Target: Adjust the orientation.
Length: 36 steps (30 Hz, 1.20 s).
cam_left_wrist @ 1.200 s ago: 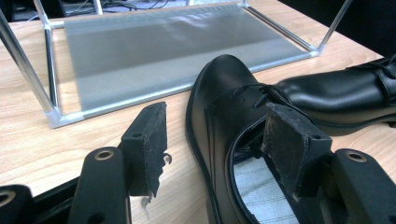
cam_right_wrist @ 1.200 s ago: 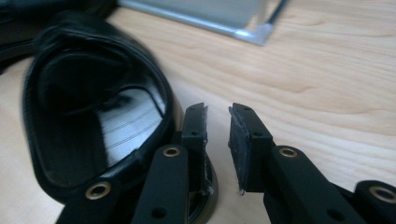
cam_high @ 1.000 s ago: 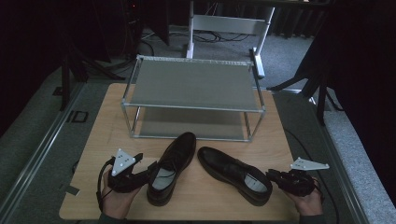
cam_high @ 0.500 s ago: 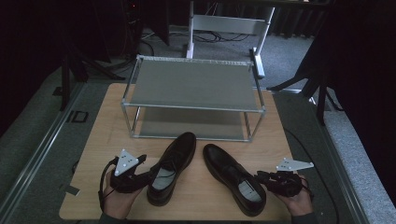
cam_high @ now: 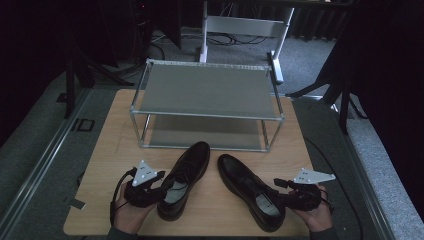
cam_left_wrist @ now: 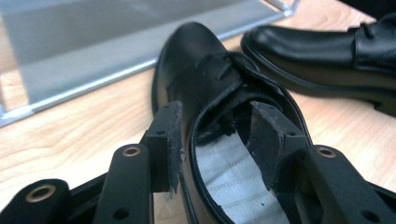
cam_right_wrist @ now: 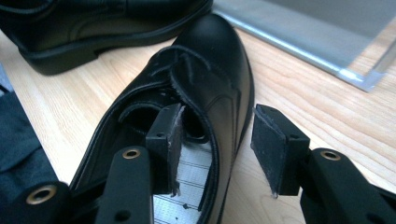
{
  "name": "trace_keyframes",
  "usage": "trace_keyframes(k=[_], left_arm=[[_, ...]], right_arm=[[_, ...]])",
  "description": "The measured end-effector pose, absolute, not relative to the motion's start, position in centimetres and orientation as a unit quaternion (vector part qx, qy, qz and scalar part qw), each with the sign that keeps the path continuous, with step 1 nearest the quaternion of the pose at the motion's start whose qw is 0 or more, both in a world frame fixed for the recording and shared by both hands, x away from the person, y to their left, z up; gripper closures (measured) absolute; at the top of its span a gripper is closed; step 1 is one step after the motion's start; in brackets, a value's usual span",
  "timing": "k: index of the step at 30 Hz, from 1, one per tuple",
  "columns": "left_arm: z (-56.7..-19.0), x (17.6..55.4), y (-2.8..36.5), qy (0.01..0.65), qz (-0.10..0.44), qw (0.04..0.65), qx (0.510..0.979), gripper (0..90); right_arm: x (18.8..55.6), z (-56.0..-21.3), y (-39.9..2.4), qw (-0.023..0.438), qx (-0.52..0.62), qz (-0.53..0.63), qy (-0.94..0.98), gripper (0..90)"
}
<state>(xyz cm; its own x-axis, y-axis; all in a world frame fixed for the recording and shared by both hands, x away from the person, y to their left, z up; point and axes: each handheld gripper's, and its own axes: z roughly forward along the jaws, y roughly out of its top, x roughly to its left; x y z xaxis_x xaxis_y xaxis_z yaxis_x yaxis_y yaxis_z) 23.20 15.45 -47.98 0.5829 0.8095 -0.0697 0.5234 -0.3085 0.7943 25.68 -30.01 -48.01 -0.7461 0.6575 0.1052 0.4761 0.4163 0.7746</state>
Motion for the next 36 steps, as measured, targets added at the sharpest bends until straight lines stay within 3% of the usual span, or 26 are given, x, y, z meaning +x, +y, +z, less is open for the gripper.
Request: trace_keyframes(k=[12,18,24,27,33,36], left_arm=[[-49.2,25.0,14.8,0.422,0.171,0.371,0.809,59.9],[-49.3,25.4,14.7,0.424,0.168,0.373,0.808,61.1],[-49.2,25.7,14.7,0.421,0.164,0.376,0.809,62.1],[-49.2,26.0,14.7,0.421,0.161,0.379,0.809,61.9],[-49.2,26.3,14.8,0.416,0.151,0.384,0.810,62.7],[-49.1,26.2,14.8,0.411,0.157,0.382,0.813,69.4]], right_arm=[[25.7,-48.5,-29.7,0.097,0.323,0.402,0.851,51.4],[25.6,-48.5,-29.4,0.091,0.305,0.395,0.862,47.0],[26.3,-48.8,-28.4,0.091,0.305,0.379,0.869,48.1],[26.8,-48.8,-28.5,0.089,0.313,0.385,0.864,53.3],[27.2,-49.0,-27.4,0.104,0.308,0.366,0.872,55.1],[27.3,-48.9,-27.1,0.117,0.305,0.364,0.873,65.5]])
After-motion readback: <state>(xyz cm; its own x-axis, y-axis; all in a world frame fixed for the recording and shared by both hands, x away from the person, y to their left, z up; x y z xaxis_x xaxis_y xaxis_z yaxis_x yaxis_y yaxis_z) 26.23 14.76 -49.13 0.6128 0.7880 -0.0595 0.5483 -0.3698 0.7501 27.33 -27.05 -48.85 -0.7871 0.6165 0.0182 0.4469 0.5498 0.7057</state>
